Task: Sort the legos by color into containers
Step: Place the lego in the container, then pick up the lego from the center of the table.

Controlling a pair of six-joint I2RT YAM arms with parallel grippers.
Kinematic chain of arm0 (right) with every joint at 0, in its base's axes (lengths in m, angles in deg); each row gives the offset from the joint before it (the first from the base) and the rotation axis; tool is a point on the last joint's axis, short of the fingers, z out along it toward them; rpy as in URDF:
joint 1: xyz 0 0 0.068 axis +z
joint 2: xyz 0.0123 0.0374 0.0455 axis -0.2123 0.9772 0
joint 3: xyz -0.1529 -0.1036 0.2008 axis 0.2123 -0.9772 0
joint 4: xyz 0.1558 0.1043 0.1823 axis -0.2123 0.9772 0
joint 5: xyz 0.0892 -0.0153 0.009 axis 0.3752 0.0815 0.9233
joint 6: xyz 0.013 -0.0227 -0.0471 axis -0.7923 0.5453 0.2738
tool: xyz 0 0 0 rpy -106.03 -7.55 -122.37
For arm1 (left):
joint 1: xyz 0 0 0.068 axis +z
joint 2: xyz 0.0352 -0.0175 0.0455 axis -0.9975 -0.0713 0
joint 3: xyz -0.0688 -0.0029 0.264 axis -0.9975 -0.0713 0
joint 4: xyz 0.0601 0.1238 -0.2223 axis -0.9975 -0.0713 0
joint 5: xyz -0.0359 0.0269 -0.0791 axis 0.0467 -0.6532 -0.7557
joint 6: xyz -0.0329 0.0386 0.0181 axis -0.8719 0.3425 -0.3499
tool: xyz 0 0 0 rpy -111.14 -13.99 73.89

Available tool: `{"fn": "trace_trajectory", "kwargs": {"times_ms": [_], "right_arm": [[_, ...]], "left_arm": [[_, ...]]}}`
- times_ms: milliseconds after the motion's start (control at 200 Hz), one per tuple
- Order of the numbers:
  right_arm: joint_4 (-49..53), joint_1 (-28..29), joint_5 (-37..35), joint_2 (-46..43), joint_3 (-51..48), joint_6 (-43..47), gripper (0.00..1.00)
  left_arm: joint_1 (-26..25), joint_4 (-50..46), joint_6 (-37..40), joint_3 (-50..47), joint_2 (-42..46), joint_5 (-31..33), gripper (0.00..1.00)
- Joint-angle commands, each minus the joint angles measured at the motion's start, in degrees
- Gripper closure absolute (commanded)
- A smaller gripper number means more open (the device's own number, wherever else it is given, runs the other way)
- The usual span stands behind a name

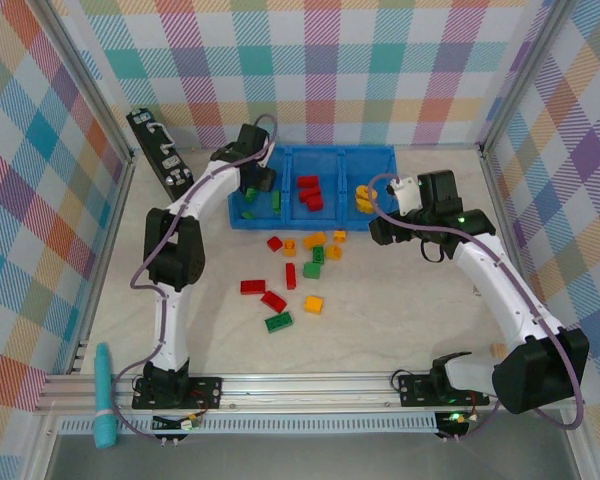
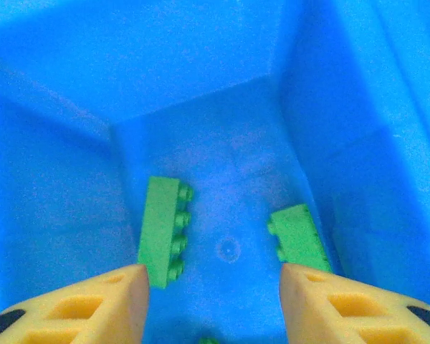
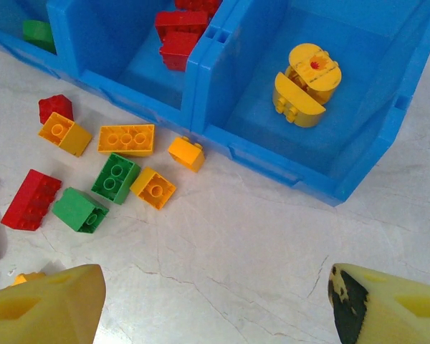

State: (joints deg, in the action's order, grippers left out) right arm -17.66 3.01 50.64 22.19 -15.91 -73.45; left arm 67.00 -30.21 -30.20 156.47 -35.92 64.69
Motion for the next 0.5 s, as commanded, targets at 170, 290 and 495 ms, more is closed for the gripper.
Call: {"fn": "trace_trajectory", "kwargs": {"times_ms": [170, 290, 495], "right_arm": [[-3.59, -0.5, 1.16, 1.39, 1.05, 3.13, 0.17], [-6.01, -0.55, 2.12, 2.08, 1.38, 3.16, 0.17], [-8.23, -0.52, 6.25, 3.18, 2.64, 1.15, 0.17]], "left_arm": [[-9.57, -9.28, -10.01, -15.99, 24.66, 4.38, 0.47], [-16.46, -9.74, -23.3, -25.02, 29.57, 1.44, 0.47], [-27.75, -3.39, -39.47, -36.64, 30.1, 0.54, 0.47]]}}
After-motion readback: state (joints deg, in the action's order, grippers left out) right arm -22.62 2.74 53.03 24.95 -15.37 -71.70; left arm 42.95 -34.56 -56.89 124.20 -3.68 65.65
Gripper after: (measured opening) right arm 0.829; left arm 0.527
